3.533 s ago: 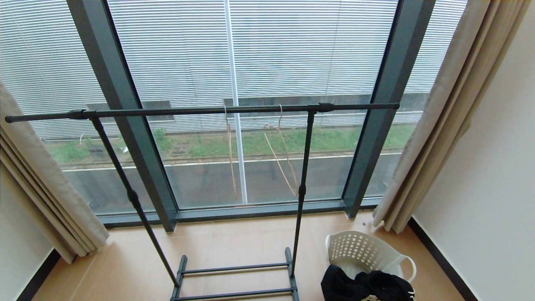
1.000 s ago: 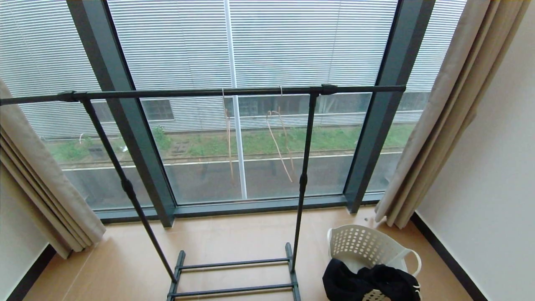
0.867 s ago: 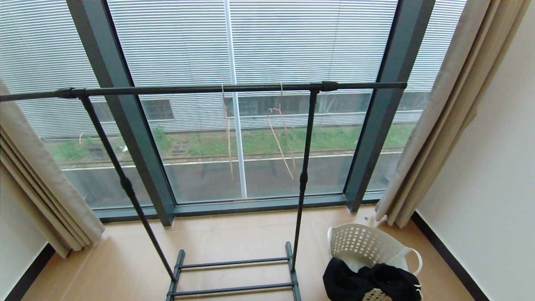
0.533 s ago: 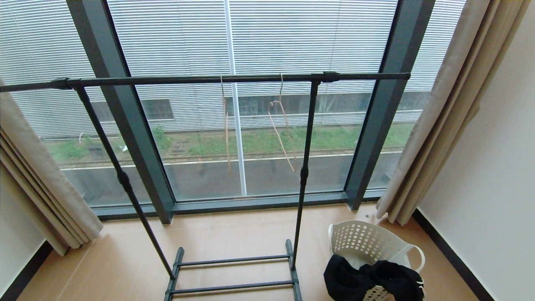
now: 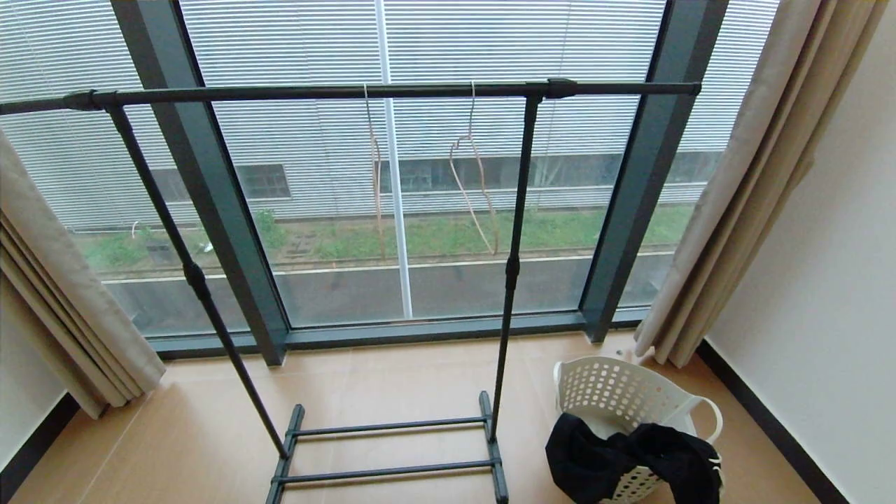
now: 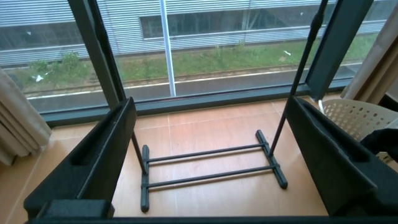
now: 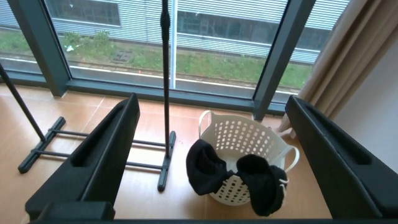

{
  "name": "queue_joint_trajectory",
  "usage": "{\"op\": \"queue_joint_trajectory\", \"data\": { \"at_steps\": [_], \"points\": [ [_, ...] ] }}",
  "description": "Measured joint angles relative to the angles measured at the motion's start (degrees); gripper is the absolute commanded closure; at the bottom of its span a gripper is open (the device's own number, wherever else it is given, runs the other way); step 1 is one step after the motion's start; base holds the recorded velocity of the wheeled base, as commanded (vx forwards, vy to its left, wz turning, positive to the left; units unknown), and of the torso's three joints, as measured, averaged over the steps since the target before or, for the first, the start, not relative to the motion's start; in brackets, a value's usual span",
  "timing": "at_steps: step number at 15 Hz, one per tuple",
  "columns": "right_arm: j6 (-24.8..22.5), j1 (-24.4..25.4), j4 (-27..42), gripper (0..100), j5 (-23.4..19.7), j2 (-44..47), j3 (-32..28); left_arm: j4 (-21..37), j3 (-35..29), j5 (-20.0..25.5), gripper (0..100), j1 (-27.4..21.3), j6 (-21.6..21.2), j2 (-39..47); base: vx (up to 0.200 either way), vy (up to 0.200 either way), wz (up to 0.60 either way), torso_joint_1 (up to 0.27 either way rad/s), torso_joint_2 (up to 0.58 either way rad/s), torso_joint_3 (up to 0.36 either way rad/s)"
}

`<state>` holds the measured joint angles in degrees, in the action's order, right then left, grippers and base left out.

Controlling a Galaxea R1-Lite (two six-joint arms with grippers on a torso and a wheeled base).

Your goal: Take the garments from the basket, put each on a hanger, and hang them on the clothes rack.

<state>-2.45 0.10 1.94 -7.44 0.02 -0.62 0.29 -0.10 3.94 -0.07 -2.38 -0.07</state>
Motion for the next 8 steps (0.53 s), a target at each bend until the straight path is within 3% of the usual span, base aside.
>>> {"op": "queue_joint_trajectory", "data": {
  "at_steps": [8],
  "points": [
    [0.02, -0.02, 0.0, 0, 0.0, 0.0, 0.0, -0.02, 0.0, 0.18, 0, 0.0, 0.02, 0.0, 0.0, 0.0, 0.0, -0.192, 0.52, 0.328]
  ]
}}
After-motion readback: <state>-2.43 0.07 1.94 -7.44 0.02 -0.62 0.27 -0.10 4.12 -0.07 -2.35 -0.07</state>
